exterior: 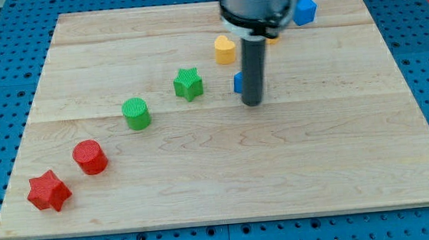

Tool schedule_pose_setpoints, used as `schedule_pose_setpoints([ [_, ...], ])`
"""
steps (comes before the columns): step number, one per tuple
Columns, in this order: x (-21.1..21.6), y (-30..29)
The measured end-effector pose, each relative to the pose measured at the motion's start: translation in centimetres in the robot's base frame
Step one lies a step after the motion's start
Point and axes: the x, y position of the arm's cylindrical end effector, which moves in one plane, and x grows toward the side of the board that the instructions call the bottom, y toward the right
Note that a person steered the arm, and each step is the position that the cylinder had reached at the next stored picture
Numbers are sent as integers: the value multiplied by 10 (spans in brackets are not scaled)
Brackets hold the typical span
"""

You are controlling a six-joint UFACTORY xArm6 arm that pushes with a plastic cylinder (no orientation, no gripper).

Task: Place the blue triangle in between yellow heart and green star

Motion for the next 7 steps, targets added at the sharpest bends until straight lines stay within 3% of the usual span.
schedule_pose_setpoints([
  [1,12,32],
  [2,-20,14],
  [7,-65,-61],
])
